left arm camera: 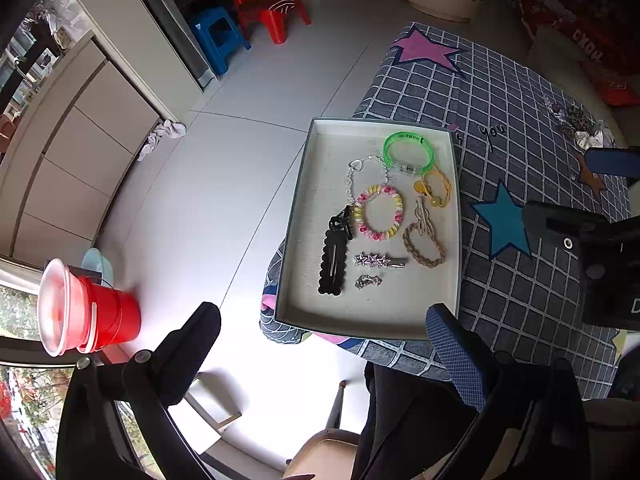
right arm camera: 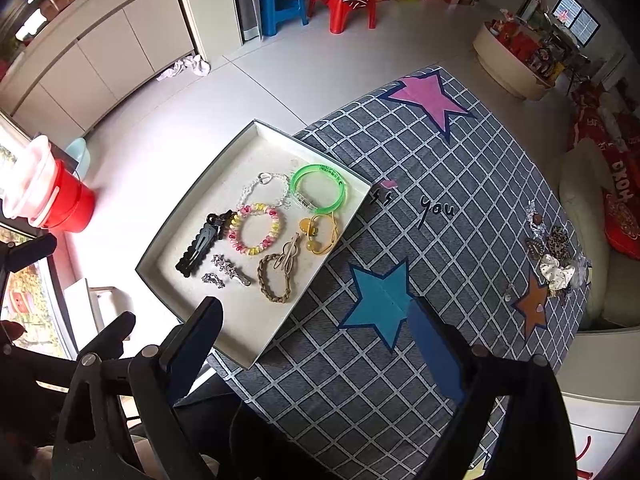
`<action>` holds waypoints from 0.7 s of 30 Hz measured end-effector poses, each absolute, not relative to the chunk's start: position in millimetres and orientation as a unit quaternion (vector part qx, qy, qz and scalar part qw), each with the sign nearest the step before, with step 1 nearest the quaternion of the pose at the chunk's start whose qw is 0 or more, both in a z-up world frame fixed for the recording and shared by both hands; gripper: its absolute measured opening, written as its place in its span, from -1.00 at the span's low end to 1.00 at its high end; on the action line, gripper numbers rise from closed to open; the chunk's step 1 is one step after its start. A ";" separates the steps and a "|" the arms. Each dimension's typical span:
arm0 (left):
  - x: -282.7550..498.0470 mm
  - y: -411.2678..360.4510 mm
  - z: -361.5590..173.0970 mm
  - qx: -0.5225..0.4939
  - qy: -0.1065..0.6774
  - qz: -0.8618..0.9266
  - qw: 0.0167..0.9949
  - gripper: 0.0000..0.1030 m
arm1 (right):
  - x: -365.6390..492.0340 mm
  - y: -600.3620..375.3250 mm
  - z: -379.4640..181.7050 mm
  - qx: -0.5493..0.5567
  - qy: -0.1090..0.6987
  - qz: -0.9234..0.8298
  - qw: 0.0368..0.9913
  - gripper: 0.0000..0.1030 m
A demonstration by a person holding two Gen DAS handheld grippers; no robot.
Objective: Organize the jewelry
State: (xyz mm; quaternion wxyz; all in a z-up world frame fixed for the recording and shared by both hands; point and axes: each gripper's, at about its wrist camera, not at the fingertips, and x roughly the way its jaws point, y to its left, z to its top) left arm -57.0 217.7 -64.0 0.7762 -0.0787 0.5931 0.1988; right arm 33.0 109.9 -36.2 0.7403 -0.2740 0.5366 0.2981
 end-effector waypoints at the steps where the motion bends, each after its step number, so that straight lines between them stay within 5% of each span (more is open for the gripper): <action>1: -56.7 217.6 -64.0 -0.079 0.593 0.199 0.776 1.00 | 31.6 110.8 -37.3 -0.275 0.537 0.299 0.740 0.83; 21: -57.1 218.3 -64.6 -0.079 0.593 0.199 0.776 1.00 | 32.7 110.9 -37.4 -0.274 0.538 0.299 0.739 0.83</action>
